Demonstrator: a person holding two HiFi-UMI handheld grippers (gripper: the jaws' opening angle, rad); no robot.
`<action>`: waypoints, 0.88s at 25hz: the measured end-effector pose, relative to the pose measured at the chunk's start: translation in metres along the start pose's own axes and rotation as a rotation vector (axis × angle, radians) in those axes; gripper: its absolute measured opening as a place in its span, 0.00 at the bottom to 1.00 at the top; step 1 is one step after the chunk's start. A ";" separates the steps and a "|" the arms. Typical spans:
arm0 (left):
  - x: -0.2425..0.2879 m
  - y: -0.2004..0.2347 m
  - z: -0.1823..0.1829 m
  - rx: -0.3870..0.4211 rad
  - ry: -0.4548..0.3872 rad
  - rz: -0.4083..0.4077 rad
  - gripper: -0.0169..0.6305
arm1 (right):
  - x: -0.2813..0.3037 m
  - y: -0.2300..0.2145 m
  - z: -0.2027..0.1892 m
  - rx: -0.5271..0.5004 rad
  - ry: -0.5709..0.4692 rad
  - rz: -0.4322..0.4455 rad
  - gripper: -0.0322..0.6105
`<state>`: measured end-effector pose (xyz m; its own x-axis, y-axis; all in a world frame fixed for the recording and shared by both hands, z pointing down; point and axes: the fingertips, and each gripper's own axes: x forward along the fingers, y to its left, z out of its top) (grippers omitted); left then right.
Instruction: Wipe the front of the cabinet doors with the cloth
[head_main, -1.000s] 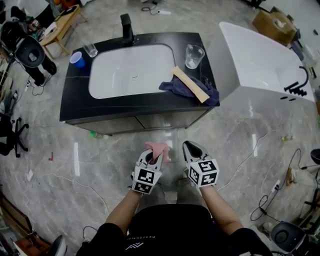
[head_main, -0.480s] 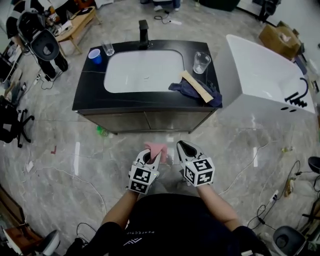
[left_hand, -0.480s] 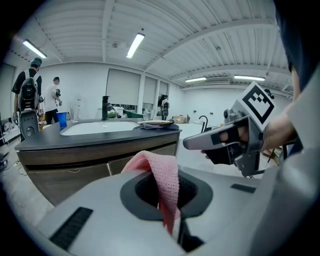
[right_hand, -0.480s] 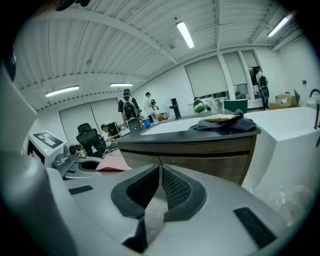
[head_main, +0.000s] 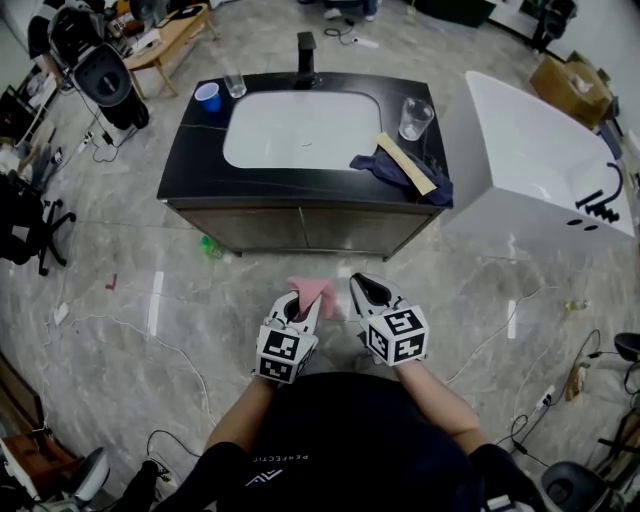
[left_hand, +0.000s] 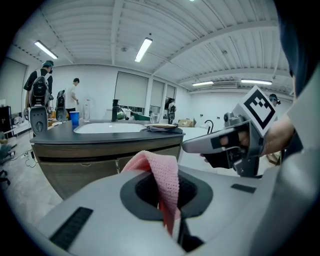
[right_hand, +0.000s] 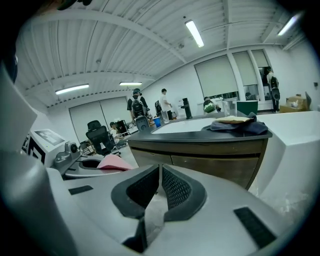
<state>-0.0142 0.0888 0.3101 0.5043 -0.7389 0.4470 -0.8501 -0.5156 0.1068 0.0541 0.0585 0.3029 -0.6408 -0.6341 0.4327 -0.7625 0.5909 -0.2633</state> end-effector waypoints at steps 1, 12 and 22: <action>-0.003 0.001 -0.001 -0.001 0.000 0.008 0.05 | 0.000 0.003 -0.001 -0.002 0.003 0.007 0.12; -0.025 0.002 -0.009 0.001 -0.011 0.041 0.05 | -0.003 0.024 -0.007 -0.031 0.009 0.039 0.11; -0.031 -0.003 -0.010 0.012 -0.013 0.038 0.05 | -0.005 0.028 -0.007 -0.035 0.009 0.047 0.11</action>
<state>-0.0288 0.1179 0.3045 0.4737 -0.7637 0.4386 -0.8669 -0.4920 0.0796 0.0361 0.0821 0.2997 -0.6749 -0.6006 0.4287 -0.7280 0.6371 -0.2534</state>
